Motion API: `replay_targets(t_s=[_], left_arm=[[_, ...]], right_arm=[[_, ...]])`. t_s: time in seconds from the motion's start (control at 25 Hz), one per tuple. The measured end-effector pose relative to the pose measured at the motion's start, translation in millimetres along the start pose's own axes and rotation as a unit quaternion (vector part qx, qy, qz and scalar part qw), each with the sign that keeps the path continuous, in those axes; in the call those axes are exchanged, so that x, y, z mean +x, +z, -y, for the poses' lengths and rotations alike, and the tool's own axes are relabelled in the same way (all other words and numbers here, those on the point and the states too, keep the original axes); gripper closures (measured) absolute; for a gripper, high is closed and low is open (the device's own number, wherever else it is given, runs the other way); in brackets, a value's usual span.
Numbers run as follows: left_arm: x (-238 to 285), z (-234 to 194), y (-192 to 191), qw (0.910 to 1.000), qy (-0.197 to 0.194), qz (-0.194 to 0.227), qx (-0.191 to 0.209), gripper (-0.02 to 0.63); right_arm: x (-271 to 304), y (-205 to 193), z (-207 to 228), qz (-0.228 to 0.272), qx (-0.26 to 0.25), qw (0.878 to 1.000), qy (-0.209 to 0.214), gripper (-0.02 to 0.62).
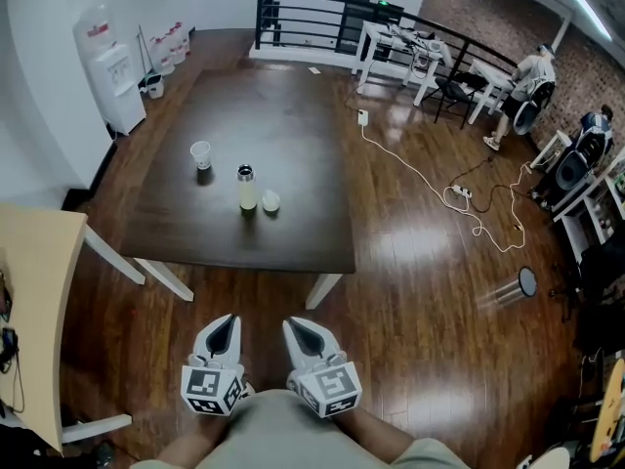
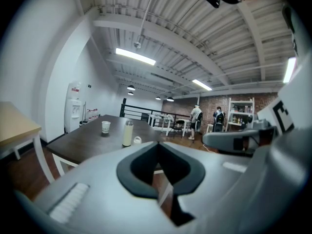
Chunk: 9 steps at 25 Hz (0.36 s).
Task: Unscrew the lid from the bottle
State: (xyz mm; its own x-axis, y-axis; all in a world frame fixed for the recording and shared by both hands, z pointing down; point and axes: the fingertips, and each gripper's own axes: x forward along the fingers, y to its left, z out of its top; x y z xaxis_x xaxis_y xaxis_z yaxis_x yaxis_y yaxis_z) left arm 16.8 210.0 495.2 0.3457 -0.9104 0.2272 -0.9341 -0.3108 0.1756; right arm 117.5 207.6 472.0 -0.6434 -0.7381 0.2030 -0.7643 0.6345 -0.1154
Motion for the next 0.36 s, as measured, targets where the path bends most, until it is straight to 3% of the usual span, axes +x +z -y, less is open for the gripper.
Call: replay_targets(t_s=[0.36], left_arm=[[-7.1, -10.0, -3.3, 1.0000, 0.003, 0.001, -0.005, 0.604]], right_arm=[[4.2, -2.9, -10.6, -0.001, -0.005, 1.000, 0.002, 0.597]])
